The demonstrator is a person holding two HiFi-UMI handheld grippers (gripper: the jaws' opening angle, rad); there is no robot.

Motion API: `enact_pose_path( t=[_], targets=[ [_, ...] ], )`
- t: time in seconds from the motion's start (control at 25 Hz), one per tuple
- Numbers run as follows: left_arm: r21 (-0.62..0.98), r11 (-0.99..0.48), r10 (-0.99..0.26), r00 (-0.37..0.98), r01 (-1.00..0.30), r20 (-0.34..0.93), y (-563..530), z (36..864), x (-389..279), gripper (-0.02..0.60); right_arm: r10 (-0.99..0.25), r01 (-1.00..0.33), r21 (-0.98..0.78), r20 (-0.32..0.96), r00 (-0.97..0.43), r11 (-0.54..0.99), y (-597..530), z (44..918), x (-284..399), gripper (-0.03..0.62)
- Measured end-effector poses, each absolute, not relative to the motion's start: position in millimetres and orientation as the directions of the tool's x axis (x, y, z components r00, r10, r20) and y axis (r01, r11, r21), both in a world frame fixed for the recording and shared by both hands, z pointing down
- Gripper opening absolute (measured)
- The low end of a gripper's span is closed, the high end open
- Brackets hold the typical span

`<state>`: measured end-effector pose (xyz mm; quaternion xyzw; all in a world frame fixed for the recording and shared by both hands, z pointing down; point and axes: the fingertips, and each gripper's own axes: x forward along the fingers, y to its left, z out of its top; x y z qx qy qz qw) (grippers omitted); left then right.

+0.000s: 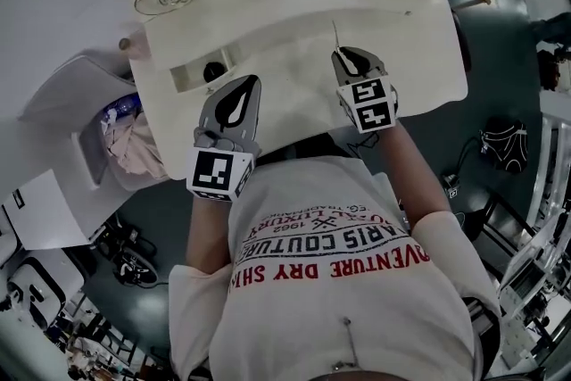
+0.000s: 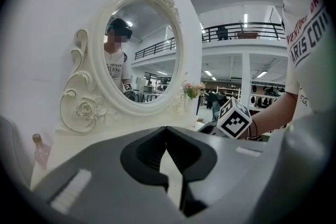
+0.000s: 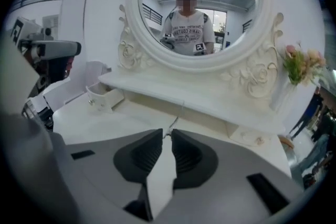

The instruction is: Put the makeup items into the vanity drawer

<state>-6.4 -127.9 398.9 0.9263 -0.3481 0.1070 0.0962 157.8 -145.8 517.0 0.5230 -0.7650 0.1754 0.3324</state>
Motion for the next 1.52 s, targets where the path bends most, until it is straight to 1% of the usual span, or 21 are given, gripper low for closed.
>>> enact_pose_path(
  t=[0.2, 0.44, 0.64, 0.84, 1.12, 1.2, 1.36, 1.52],
  targets=[
    [0.057, -0.707, -0.671, 0.694, -0.705, 0.262, -131, 391, -41, 0.011, -0.661, -0.841, 0.074, 0.656, -0.364, 0.536, -161, 497, 101, 0.063],
    [0.032, -0.611, -0.757, 0.596, -0.791, 0.269, -131, 392, -96, 0.011, -0.581, -0.726, 0.051, 0.639, -0.504, 0.686, -176, 488, 31, 0.063],
    [0.023, -0.519, -0.822, 0.506, -0.855, 0.261, -125, 391, -140, 0.011, -0.486, -0.599, 0.035, 0.623, -0.613, 0.800, -177, 486, -31, 0.063],
    [0.021, -0.408, -0.874, 0.397, -0.913, 0.281, -110, 399, -179, 0.011, -0.356, -0.429, 0.031, 0.614, -0.704, 0.903, -173, 489, -86, 0.063],
    [0.049, -0.257, -0.915, 0.259, -0.965, 0.308, -91, 406, -219, 0.011, -0.219, -0.258, 0.039, 0.661, -0.718, 0.965, -163, 509, -127, 0.063],
    [0.054, -0.230, -0.920, 0.236, -0.972, 0.313, -87, 408, -225, 0.011, -0.197, -0.223, 0.049, 0.677, -0.709, 0.974, -162, 515, -133, 0.063],
    [0.061, -0.194, -0.926, 0.203, -0.979, 0.318, -80, 410, -231, 0.011, -0.198, -0.187, 0.095, 0.707, -0.679, 0.978, -165, 522, -139, 0.063],
    [0.063, -0.175, -0.928, 0.186, -0.983, 0.321, -73, 412, -233, 0.011, -0.224, -0.215, 0.104, 0.706, -0.672, 0.971, -170, 524, -140, 0.063]
  ],
)
